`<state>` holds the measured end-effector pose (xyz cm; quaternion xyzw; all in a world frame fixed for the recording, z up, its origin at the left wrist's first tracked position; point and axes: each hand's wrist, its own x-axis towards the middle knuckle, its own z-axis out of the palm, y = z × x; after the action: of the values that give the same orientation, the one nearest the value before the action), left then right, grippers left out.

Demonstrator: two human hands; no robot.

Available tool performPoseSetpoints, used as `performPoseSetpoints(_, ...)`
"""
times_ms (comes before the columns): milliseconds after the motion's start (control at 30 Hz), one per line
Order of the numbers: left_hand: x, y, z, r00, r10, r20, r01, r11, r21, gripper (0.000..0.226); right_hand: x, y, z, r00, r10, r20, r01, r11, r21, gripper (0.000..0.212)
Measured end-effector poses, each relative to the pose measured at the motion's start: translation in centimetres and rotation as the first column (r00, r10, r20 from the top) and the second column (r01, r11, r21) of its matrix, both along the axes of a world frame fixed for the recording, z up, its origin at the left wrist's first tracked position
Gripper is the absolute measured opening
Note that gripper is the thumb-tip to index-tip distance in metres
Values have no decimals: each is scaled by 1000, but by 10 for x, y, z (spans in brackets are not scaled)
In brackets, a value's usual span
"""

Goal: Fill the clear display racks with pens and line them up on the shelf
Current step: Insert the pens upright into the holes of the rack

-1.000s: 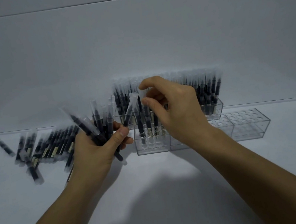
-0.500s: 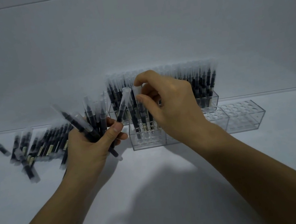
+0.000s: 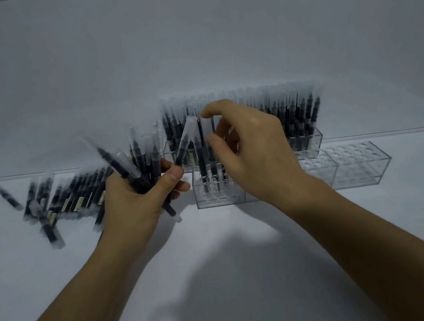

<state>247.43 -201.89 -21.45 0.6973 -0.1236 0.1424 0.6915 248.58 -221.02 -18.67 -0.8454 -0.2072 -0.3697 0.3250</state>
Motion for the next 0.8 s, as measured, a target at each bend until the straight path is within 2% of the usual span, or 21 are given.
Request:
performPoseSetpoints(67, -1, 0, 1, 1000, -2, 0, 2, 1000, 5, 7, -4, 0, 1, 1000, 21, 16, -23, 996, 84, 25)
performPoseSetpoints(200, -2, 1, 2, 1000, 0, 25, -2, 997, 79, 7, -15, 4, 5, 938, 317, -142, -237, 883, 404, 29)
performPoseSetpoints(300, -3, 2, 1, 999, -22, 25, 19, 990, 137, 7, -15, 7, 2, 882, 420, -213, -277, 830, 485, 34)
performPoseSetpoints(467, -4, -1, 1, 998, -60, 25, 56, 992, 114, 12, -12, 7, 3, 879, 439, -185, -264, 772, 578, 31)
performPoseSetpoints(667, 1, 5, -4, 998, 33, -51, -33, 999, 14, 20, -11, -10, 15, 899, 425, -109, -230, 669, 707, 27)
performPoseSetpoints(800, 1, 4, -6, 998, 15, -67, -11, 998, 66, 21, -7, -24, 23, 923, 379, -67, -207, 636, 744, 27)
